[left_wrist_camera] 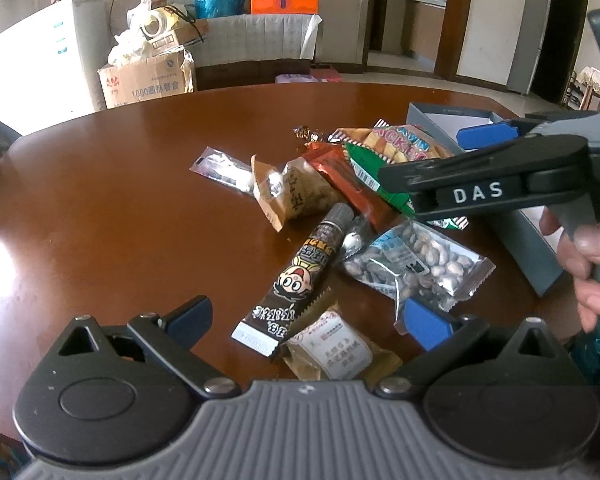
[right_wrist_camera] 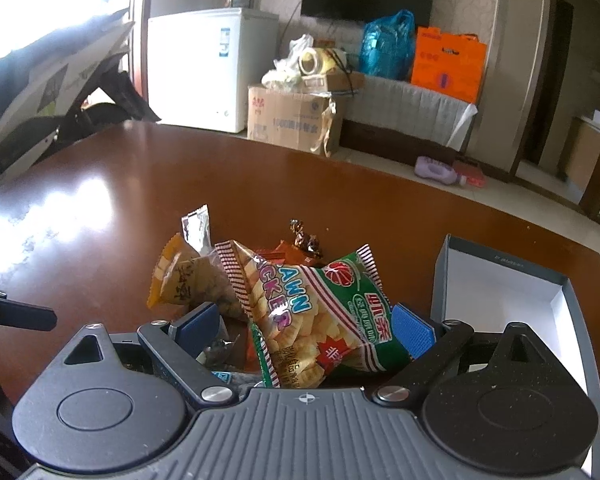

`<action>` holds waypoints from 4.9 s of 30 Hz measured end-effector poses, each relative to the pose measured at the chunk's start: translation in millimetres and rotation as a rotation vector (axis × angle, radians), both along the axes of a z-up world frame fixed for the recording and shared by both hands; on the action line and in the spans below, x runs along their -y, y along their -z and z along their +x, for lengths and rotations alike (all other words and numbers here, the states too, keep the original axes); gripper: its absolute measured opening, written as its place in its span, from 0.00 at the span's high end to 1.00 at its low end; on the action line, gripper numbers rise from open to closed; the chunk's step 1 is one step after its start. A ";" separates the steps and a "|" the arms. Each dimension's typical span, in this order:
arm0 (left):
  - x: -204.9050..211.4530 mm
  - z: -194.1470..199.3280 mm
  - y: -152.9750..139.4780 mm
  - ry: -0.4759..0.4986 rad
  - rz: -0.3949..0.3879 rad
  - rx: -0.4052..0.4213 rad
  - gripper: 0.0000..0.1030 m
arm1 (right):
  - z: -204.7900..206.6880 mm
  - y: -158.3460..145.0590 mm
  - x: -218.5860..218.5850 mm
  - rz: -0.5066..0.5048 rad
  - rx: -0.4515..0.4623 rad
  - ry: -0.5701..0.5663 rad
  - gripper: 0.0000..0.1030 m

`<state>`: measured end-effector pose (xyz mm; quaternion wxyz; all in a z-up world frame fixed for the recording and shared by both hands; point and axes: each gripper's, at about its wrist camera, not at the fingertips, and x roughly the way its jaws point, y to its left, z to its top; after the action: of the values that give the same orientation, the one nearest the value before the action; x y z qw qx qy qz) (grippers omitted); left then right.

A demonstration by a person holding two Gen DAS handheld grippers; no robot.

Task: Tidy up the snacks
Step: 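Lift the prawn cracker bag with the right tool toward the white box, then grasp the beige biscuit packet with the left tool while the right tool holds the bag, then carry the biscuit packet and prawn cracker bag over the open white box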

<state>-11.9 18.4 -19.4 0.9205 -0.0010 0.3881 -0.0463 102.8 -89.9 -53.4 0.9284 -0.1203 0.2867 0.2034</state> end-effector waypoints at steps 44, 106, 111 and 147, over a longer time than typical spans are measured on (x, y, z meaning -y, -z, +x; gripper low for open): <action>-18.1 7.9 21.9 -0.027 -0.081 -0.063 0.37 | 11.6 23.1 -10.1 -0.101 0.022 0.031 0.31; -1.6 -12.7 -1.3 0.055 -0.070 0.032 0.64 | 1.0 -3.0 13.8 0.051 0.064 0.056 0.45; 3.2 -9.2 -4.2 0.056 -0.071 0.043 0.64 | -1.7 -6.7 18.5 0.074 0.066 0.057 0.45; 63.7 22.0 -36.7 0.129 -0.035 0.161 0.64 | -22.3 -29.5 73.2 0.170 0.119 0.119 0.45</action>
<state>10.2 -45.3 17.2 0.9435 0.0115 0.3114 -0.1125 80.5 -163.1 -23.9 0.9611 -0.0359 0.2195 0.1638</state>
